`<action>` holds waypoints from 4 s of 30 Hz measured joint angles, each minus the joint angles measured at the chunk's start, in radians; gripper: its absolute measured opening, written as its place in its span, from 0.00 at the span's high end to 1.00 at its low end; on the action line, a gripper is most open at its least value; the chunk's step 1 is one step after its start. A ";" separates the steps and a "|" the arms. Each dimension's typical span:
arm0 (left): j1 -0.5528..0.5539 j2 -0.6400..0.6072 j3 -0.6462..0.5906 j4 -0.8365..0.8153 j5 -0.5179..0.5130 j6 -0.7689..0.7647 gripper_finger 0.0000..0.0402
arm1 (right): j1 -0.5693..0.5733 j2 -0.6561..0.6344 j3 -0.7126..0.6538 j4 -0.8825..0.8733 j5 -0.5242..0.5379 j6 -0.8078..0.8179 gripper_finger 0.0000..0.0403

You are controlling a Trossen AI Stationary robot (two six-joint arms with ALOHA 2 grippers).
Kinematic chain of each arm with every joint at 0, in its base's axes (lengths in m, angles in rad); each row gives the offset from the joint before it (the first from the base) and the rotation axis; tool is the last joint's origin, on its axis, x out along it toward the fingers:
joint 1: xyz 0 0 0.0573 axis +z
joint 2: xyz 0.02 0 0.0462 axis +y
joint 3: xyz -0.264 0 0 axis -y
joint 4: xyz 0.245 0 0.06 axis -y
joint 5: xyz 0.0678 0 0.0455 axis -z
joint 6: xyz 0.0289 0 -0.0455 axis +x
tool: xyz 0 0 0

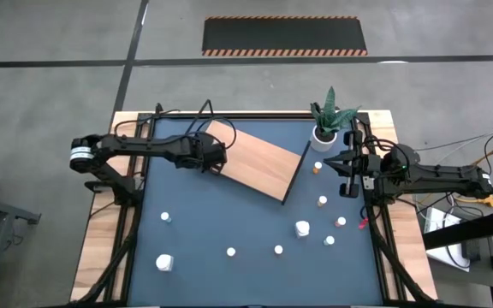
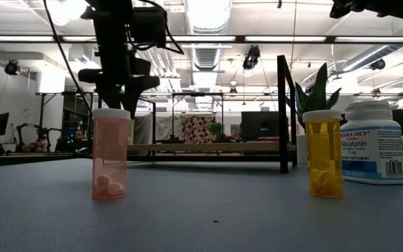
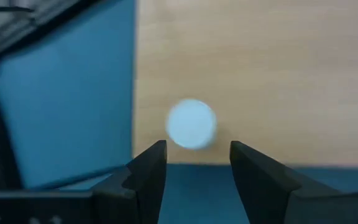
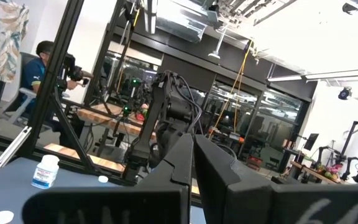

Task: Pick and place medicine bottles onto shelf by color
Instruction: Put the left yellow pill bottle on the shelf, then put the top orange pill bottle on the shelf

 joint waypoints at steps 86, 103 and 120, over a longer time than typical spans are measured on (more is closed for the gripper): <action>-0.049 -0.021 0.196 -0.011 -0.057 0.255 0.98 | 0.000 0.000 0.000 -0.003 0.000 -0.008 0.98; -0.528 -0.020 0.067 0.601 -0.190 0.659 0.98 | 0.000 0.002 0.000 -0.044 -0.001 -0.056 0.98; -0.615 -0.029 -0.048 0.705 -0.210 0.897 0.98 | 0.012 0.045 0.026 0.013 -0.089 0.230 0.83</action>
